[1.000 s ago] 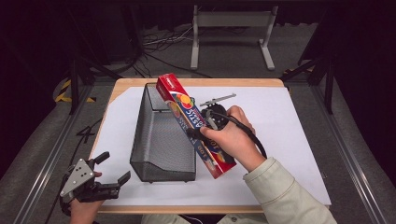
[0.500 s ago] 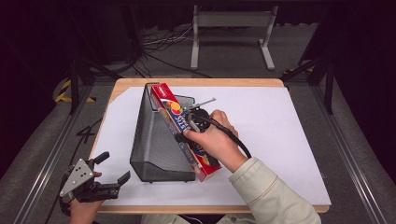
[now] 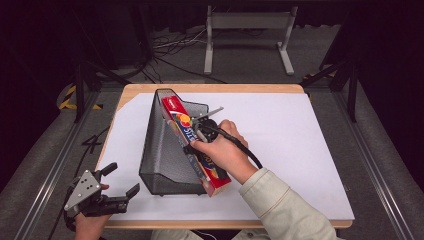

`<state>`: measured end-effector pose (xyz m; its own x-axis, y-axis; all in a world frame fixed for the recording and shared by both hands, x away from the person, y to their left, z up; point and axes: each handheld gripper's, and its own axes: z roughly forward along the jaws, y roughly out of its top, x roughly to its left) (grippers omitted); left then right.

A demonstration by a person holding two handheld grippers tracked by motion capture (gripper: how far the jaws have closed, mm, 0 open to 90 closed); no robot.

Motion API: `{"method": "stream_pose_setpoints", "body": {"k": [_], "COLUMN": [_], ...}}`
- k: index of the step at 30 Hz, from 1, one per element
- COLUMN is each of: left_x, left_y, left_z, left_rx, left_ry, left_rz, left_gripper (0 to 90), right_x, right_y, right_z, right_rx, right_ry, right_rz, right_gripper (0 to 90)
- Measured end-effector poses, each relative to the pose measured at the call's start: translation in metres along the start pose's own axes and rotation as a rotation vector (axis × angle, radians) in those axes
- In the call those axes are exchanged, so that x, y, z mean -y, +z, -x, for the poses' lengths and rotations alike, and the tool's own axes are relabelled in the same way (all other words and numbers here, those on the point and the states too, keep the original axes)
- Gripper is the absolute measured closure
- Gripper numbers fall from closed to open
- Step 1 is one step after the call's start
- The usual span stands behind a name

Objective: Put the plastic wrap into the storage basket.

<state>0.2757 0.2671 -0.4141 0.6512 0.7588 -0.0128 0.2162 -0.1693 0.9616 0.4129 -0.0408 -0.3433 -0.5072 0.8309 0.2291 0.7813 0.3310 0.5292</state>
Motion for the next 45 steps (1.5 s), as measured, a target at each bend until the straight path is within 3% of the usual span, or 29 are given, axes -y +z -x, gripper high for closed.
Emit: {"method": "stream_pose_setpoints", "body": {"k": [4, 12, 28, 45], "left_x": [0.0, 0.0, 0.0, 0.0], "left_y": [-0.001, 0.0, -0.001, 0.0], "left_z": [-0.001, 0.0, -0.001, -0.001], "left_rx": [-0.001, 0.001, 0.0, 0.001], "left_ry": [-0.004, -0.003, -0.006, -0.007], "left_rz": [-0.007, -0.004, -0.003, -0.003], "left_gripper": [2.5, 2.5, 2.5, 2.5], "right_x": [0.0, -0.005, -0.017, -0.025], "right_y": [0.003, 0.008, 0.022, 0.025], "right_z": [-0.001, -0.001, -0.003, -0.008], "right_rx": [0.008, 0.026, 0.045, 0.087], "right_ry": [-0.006, 0.031, 0.028, 0.007], "right_rz": [-0.012, -0.065, -0.181, -0.148], "right_gripper": [38.6, 38.2, 37.0, 35.8]}}
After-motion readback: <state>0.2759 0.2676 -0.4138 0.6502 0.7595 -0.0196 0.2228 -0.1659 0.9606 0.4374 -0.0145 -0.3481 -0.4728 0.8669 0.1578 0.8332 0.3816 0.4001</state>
